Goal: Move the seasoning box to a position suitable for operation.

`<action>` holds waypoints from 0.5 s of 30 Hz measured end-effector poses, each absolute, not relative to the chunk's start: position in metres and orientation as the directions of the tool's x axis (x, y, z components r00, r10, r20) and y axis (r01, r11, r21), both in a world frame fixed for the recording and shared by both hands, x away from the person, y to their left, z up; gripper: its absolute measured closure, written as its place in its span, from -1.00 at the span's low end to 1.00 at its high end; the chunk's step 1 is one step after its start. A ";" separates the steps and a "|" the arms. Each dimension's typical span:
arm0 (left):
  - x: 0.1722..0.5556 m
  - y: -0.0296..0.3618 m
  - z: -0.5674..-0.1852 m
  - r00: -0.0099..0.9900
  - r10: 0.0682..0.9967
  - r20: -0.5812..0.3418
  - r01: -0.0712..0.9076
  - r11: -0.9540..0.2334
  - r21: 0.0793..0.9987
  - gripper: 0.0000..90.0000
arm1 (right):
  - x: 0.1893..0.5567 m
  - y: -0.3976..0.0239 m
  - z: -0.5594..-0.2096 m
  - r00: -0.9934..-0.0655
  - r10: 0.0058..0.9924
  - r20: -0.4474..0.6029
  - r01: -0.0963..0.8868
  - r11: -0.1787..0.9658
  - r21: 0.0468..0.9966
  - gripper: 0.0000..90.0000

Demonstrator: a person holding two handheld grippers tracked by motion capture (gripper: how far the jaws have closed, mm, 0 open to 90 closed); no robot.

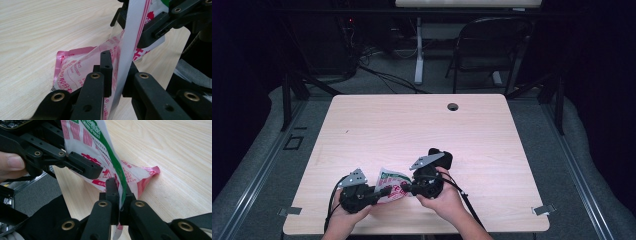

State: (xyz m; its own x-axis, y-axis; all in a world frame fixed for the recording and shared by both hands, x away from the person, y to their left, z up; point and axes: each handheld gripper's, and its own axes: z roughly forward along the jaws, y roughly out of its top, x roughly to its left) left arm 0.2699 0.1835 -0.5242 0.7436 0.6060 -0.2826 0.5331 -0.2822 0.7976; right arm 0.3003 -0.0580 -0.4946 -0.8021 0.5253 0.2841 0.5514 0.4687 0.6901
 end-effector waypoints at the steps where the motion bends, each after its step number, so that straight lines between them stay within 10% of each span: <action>1: 0.269 0.184 -0.524 0.743 0.608 -0.278 0.531 -0.283 0.799 0.82 | 0.300 -0.057 -0.495 -0.801 0.524 0.289 0.551 0.458 0.697 1.00; 15: 0.260 0.197 -0.531 0.722 0.641 -0.261 0.522 -0.256 0.814 0.29 | 0.295 -0.059 -0.496 -0.837 0.479 0.264 0.501 0.480 0.720 1.00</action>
State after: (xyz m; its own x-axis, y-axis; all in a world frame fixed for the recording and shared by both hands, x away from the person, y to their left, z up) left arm 0.2601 0.1969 -0.5309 0.7218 0.6409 -0.2612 0.5219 -0.2562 0.8136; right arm 0.2954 -0.0591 -0.4959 -0.8374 0.4787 0.2638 0.5012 0.4801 0.7199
